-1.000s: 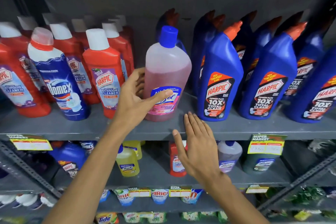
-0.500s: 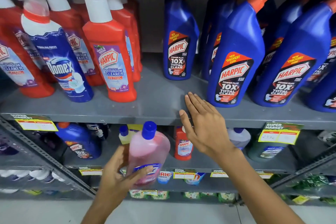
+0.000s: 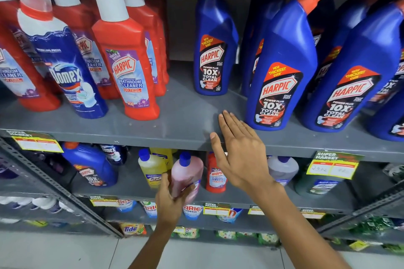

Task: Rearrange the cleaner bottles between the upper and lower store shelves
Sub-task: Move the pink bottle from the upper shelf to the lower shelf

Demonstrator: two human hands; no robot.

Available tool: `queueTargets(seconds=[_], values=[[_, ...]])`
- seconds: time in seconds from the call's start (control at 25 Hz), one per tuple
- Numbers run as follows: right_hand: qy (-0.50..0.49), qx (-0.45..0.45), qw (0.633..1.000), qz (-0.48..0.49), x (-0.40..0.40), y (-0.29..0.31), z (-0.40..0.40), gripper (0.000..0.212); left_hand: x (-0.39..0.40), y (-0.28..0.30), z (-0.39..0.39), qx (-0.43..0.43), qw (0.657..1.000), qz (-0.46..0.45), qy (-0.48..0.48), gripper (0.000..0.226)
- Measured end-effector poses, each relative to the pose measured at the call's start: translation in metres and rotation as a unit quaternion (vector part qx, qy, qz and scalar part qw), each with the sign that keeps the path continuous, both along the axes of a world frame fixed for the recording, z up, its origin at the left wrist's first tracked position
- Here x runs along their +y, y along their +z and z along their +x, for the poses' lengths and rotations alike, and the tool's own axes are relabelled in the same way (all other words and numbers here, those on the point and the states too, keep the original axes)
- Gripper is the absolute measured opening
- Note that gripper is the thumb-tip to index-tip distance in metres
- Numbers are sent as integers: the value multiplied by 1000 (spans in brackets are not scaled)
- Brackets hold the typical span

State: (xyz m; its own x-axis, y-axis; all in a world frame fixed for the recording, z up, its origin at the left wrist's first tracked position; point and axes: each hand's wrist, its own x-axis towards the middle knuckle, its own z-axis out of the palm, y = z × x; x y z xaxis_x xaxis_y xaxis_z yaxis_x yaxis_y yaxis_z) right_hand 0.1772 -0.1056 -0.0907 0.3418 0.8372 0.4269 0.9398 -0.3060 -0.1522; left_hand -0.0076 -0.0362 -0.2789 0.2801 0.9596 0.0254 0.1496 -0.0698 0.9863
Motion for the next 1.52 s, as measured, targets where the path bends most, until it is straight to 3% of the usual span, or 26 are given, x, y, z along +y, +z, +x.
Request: queueTargets(seconds=[0.28,0.4,0.52,0.72,0.96,1.08,1.52], values=[[2,-5,1000,-8,0,0,0,65,15,-9,12,14,1000,-8,4,61],[2,-3,1000,-8,0,0,0,65,22,-6,11,-12,1000,2,8,93],[2,-3,1000,-6,0,0,0,65,31,-13,13,-3,1000,-23,-8,73],[-1,-6,1000,6,-1,-1,-1,63,46,-20,12,-3,998,-68,-13,71],[-1,-3,1000,16,-1,-2,-2,62,42,-19,25,-181,965,-186,35,62],[-1,-4,1000,24,-1,-3,-2,62,43,-19,29,-261,930,-252,66,42],[-2,-8,999,35,0,-3,-3,61,46,-17,29,-310,902,-286,90,43]])
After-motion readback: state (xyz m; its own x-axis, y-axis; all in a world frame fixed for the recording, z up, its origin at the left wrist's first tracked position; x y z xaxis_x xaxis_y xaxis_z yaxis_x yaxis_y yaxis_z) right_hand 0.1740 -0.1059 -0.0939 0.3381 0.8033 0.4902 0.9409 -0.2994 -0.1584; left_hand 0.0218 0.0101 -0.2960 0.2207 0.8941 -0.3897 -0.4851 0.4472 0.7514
